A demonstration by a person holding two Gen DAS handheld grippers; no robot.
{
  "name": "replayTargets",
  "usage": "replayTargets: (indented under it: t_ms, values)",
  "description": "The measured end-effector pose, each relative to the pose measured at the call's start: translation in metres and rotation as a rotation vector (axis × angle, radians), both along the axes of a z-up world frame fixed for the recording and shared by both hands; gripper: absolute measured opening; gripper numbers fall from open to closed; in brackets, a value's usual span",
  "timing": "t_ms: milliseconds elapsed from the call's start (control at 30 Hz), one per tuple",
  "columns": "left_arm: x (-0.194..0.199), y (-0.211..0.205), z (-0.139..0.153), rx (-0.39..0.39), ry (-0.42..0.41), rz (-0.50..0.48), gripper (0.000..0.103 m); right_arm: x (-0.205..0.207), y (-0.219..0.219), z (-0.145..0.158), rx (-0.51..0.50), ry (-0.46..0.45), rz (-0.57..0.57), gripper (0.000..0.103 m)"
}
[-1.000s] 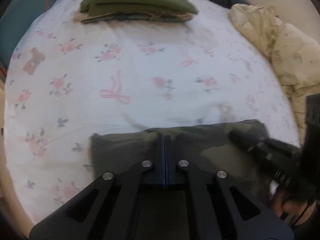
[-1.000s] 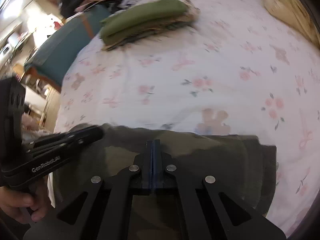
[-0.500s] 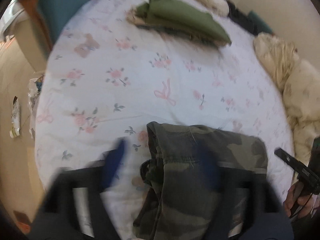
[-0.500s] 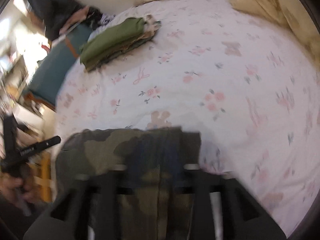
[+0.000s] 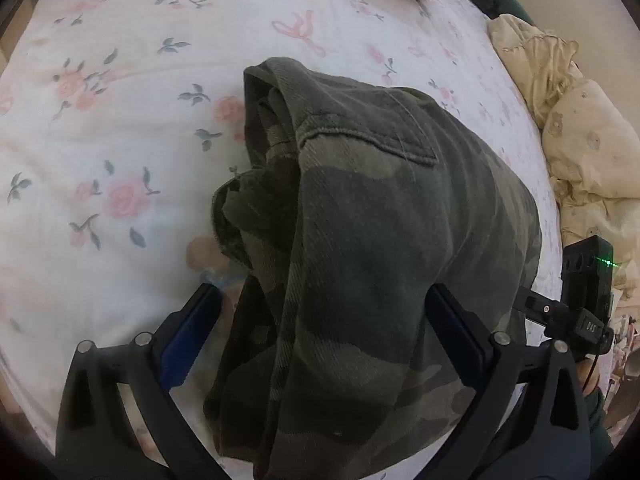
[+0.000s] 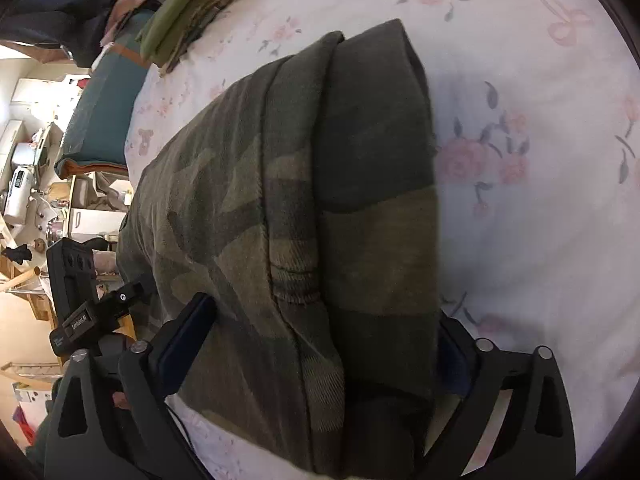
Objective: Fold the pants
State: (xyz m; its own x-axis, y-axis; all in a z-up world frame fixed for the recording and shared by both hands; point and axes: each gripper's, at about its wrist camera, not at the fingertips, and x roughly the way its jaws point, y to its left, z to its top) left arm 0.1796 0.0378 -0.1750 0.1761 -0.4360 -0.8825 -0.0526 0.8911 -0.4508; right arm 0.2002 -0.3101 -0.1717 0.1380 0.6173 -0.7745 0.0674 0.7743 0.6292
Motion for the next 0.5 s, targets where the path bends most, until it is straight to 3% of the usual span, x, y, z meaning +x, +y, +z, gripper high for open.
replayTargets:
  t_ms: [33, 67, 100, 200, 267, 400, 500]
  values:
    - [0.001, 0.000, 0.000, -0.012, 0.000, -0.004, 0.096, -0.001, 0.002, 0.001, 0.000, -0.016, -0.002, 0.099]
    - [0.001, -0.003, 0.001, -0.053, -0.006, -0.016, 0.077, -0.003, 0.006, 0.002, 0.005, -0.028, 0.004, 0.086]
    - [0.003, -0.004, 0.001, -0.081, 0.000, -0.023, 0.068, -0.002, 0.006, 0.004, 0.016, -0.036, 0.005, 0.078]
    - [0.000, -0.009, 0.011, -0.073, -0.018, -0.031, 0.048, -0.006, 0.011, 0.009, 0.027, -0.067, -0.011, 0.057]
    - [0.000, -0.011, 0.025, -0.061, -0.049, -0.032, 0.040, -0.009, 0.019, 0.028, 0.003, -0.140, 0.012, 0.040]
    - [0.004, -0.003, 0.070, -0.100, -0.139, -0.004, 0.038, -0.005, 0.010, 0.074, 0.053, -0.252, 0.016, 0.035]
    - [0.026, 0.002, 0.109, -0.081, -0.210, 0.011, 0.038, 0.013, 0.011, 0.104, 0.082, -0.315, 0.020, 0.035]
